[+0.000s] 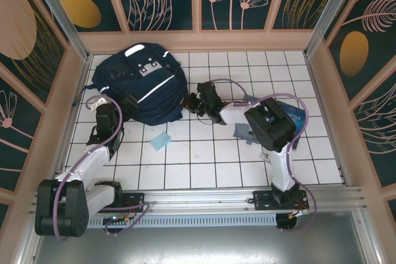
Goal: Pack books, pencil case, and school supplies into a backpack
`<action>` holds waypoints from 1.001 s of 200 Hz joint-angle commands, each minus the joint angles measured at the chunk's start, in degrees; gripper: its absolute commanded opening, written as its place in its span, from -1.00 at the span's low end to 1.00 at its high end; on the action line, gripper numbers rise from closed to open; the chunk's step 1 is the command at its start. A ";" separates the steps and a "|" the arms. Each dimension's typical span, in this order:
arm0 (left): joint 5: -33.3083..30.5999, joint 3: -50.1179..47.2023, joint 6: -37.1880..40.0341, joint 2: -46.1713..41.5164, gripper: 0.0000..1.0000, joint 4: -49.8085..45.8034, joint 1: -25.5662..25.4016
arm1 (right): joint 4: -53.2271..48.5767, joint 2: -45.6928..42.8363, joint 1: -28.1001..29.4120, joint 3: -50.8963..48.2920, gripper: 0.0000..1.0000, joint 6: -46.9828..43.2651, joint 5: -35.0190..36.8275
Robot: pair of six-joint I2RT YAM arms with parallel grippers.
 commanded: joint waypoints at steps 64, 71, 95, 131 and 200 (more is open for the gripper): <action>3.73 0.55 -3.31 -2.34 0.98 -4.55 0.24 | -6.71 -5.50 -16.31 -0.74 -1.00 -17.08 0.86; 4.03 0.36 -4.46 -2.09 0.97 -4.47 0.24 | -8.91 -5.07 -17.66 0.77 -1.00 -18.38 1.78; 5.92 -1.62 -9.33 -0.34 0.98 -1.85 0.24 | -15.12 -5.73 -19.80 4.86 -0.66 -22.71 6.03; 11.25 -4.71 -19.34 5.30 0.89 6.53 0.24 | -18.18 -12.02 -19.64 4.05 0.47 -24.35 15.20; 12.21 -1.50 -26.84 15.00 0.81 16.10 -3.29 | -29.10 -22.45 -20.17 1.48 0.98 -25.42 31.55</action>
